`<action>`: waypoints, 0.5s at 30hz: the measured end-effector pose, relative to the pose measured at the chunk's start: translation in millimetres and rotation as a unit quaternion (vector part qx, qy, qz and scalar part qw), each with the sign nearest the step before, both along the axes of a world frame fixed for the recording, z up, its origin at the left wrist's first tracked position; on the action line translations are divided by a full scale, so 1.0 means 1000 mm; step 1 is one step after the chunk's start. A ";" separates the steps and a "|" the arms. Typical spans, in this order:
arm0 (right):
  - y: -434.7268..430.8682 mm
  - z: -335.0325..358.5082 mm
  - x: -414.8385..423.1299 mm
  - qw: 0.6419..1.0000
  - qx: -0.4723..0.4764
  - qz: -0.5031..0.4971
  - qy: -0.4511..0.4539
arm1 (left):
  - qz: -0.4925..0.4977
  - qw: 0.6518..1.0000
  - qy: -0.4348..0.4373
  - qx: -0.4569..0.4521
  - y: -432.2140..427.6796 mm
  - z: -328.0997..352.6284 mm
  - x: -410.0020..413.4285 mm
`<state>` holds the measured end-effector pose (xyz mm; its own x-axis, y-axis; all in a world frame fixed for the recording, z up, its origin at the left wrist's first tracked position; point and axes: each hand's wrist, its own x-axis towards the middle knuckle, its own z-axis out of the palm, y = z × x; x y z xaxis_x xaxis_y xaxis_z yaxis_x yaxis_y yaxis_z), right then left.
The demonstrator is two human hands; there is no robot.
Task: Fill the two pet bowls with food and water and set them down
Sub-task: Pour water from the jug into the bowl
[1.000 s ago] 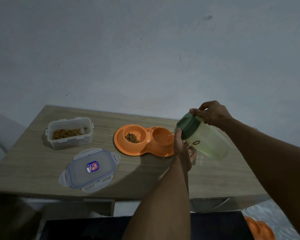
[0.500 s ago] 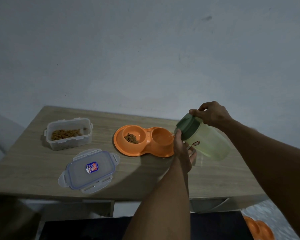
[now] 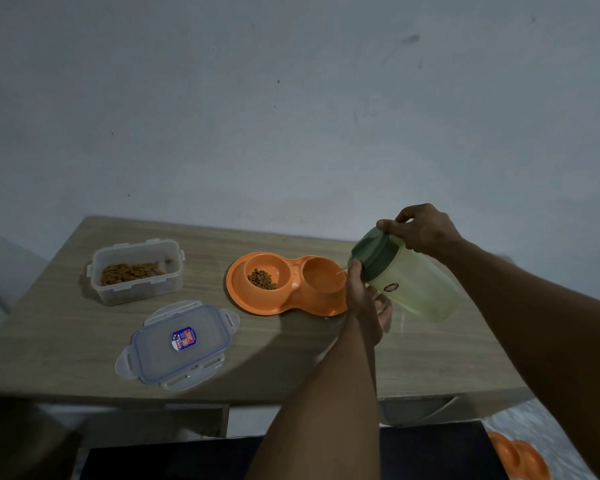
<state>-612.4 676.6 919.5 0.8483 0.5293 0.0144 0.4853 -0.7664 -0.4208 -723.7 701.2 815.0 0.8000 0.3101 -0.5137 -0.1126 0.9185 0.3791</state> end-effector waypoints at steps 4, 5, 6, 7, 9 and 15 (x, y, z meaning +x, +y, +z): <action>0.001 0.000 -0.001 1.000 -0.001 0.001 -0.003 | -0.001 1.000 -0.001 -0.004 0.001 -0.001 0.000; 0.001 0.000 -0.001 1.000 0.001 0.001 -0.003 | -0.002 1.000 -0.001 -0.003 0.001 -0.001 -0.001; 0.001 0.000 -0.002 1.000 0.001 0.001 -0.003 | -0.005 1.000 0.000 -0.003 0.001 -0.001 -0.001; 0.002 0.000 -0.002 1.000 0.002 0.001 -0.003 | -0.008 1.000 0.001 -0.002 0.001 -0.001 -0.001; 0.002 0.000 -0.002 1.000 0.003 -0.001 -0.001 | -0.011 1.000 0.004 0.001 0.002 0.000 -0.001; 0.001 0.000 -0.004 1.000 0.014 -0.007 0.006 | -0.012 1.000 0.016 0.003 0.005 0.001 0.000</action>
<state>-616.3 677.1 919.9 0.8557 0.5170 0.0195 0.4696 -0.7604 -0.4486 -724.1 706.0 815.8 0.7901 0.2947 -0.5375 -0.0788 0.9184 0.3877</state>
